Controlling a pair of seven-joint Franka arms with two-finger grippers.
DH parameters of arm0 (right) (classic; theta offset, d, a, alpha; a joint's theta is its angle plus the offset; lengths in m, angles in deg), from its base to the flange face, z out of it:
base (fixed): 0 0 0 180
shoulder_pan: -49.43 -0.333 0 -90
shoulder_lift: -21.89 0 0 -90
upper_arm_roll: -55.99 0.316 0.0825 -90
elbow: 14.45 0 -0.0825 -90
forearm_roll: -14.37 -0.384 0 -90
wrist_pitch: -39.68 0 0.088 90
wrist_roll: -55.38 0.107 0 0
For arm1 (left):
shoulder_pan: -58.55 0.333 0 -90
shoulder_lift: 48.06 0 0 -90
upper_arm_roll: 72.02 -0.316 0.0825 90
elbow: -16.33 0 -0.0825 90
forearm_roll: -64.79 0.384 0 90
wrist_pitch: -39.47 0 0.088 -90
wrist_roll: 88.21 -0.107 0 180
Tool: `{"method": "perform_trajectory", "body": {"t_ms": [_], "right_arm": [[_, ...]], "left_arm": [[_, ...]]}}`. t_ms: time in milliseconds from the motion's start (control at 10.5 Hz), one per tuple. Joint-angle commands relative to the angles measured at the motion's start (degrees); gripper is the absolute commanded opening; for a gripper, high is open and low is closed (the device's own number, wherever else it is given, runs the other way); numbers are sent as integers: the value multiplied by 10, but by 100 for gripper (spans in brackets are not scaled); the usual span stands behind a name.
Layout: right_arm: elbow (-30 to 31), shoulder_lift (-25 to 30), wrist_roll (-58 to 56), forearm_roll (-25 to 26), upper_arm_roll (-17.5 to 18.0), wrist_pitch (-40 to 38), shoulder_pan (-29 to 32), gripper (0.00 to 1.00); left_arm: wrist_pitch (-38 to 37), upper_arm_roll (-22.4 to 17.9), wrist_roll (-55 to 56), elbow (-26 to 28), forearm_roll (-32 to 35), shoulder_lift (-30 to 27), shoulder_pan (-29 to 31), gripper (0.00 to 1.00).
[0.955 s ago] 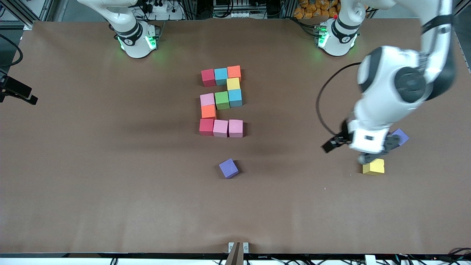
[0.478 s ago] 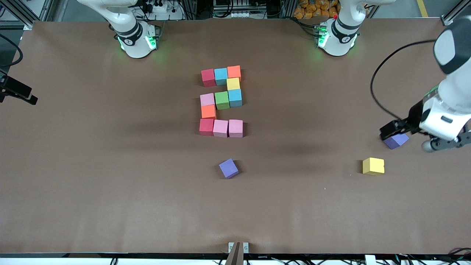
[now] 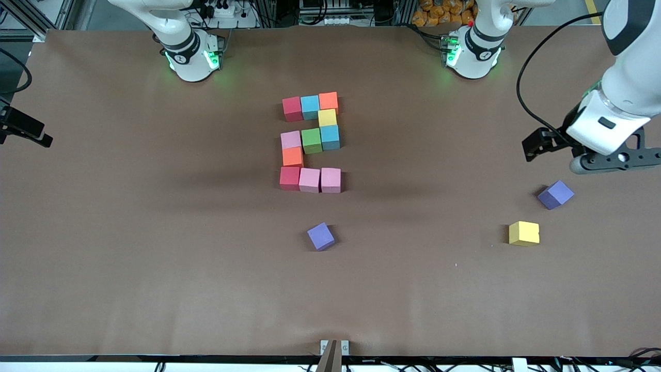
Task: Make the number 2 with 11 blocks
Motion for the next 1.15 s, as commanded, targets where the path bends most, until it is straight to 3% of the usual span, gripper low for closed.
{"method": "perform_trajectory", "body": {"t_ms": [0, 382, 1051], "right_arm": [[-18, -8, 1, 0, -1, -5, -1, 100], [-18, -8, 1, 0, -1, -5, -9, 100], [-20, -13, 1, 0, -2, -5, -8, 100]], "left_arm": [[-10, 18, -9, 11, 6, -28, 3, 100], [-3, 18, 15, 11, -7, -38, 4, 100], [-8, -47, 6, 14, -57, -58, 0, 100]]}}
